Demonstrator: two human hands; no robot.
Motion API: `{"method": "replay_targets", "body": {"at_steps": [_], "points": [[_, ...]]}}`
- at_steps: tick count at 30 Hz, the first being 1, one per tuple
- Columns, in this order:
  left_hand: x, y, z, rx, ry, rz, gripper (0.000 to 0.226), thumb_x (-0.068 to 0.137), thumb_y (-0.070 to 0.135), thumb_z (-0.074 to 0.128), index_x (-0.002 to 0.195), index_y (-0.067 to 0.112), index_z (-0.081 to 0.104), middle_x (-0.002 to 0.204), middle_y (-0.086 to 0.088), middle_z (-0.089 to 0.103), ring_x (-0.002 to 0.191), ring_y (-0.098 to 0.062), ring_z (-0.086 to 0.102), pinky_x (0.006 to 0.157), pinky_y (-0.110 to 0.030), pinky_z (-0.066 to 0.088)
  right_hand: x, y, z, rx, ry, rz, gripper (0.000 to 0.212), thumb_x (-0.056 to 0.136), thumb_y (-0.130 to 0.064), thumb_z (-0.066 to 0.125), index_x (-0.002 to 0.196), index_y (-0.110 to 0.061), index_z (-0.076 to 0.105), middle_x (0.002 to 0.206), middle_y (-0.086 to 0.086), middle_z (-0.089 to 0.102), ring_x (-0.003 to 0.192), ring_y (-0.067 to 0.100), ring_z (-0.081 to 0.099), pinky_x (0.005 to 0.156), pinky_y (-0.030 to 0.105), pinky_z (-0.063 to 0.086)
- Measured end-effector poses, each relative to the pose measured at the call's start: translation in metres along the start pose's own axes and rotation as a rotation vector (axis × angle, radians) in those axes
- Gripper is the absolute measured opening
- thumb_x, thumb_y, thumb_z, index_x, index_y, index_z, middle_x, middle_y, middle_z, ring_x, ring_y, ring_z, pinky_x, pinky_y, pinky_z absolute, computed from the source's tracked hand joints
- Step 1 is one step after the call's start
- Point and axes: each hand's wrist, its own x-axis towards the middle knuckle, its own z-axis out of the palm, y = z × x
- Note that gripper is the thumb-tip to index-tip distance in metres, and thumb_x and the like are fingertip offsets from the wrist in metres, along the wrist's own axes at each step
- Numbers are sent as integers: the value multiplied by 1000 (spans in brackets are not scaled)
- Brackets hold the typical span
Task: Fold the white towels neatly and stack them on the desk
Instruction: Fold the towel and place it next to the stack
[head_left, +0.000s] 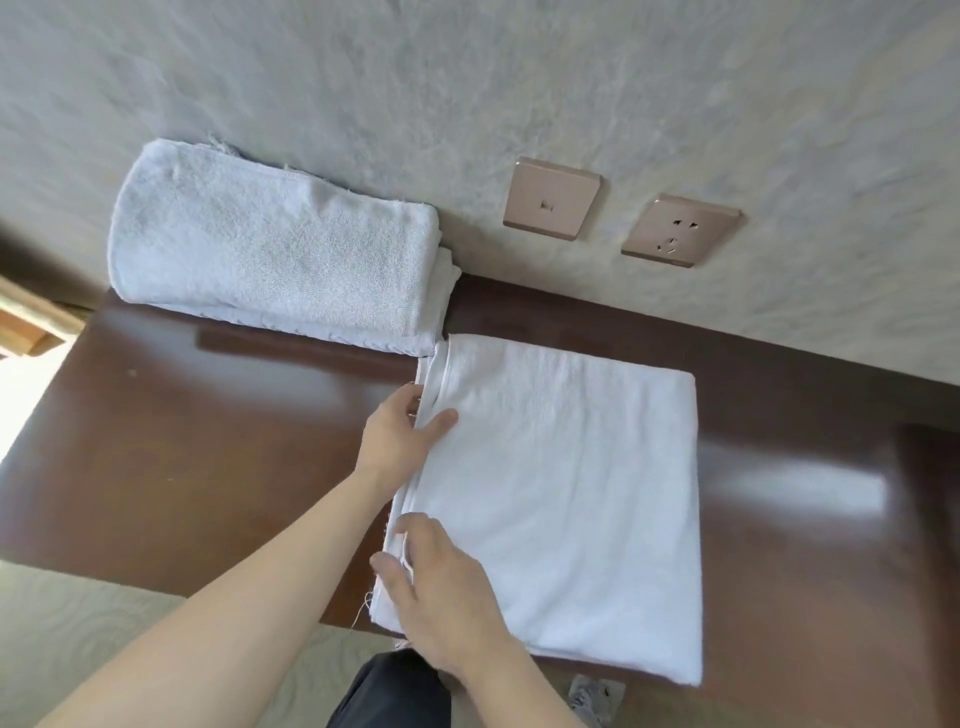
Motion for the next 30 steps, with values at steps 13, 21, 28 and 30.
{"method": "replay_targets", "body": {"at_steps": [13, 21, 28, 30], "points": [[-84, -47, -5, 144, 13, -53, 54, 78, 44, 81, 124, 30, 55, 98, 17, 66, 84, 12, 60, 64, -8, 43, 47, 92, -41, -476, 308, -178, 52, 101, -45, 37, 148, -24, 47, 159, 10, 38, 149, 30, 30, 120, 47, 18], [-132, -84, -17, 94, -81, -82, 16, 94, 24, 68, 105, 34, 62, 91, 27, 73, 80, 4, 69, 70, -18, 50, 50, 94, -29, -625, 244, -97, 59, 103, -54, 14, 160, -37, 12, 169, -3, 7, 156, 27, 0, 124, 54, -3], [-152, -94, -6, -97, 51, -76, 11, 93, 23, 71, 102, 29, 69, 94, 18, 76, 88, 1, 70, 76, -13, 51, 43, 87, -23, -595, 174, -83, 62, 101, -59, 6, 158, -41, -10, 169, -5, -11, 154, 28, -15, 119, 63, -11], [-160, -100, -2, -37, 148, -77, 9, 89, 25, 75, 93, 31, 70, 87, 19, 74, 81, 1, 69, 72, -17, 52, 30, 80, -7, -619, 174, -148, 64, 101, -60, 9, 159, -37, -5, 169, -4, -7, 154, 31, -13, 118, 65, -10]]}}
